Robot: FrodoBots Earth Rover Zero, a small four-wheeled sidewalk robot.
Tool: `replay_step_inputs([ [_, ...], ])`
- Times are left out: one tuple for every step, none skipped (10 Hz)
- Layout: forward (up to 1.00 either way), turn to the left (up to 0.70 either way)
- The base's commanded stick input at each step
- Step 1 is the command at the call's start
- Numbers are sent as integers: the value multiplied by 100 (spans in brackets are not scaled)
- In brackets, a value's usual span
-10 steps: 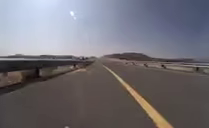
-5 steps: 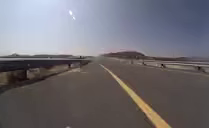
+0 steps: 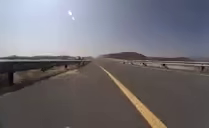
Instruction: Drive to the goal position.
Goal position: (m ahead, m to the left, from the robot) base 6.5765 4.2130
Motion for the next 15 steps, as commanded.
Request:
replay_step_inputs([
  [100,0],
  [100,0],
  [100,0],
  [100,0],
  [100,0],
  [100,0],
  [100,0],
  [100,0],
  [100,0],
  [100,0],
  [100,0],
  [100,0],
  [100,0],
  [100,0],
  [100,0],
])
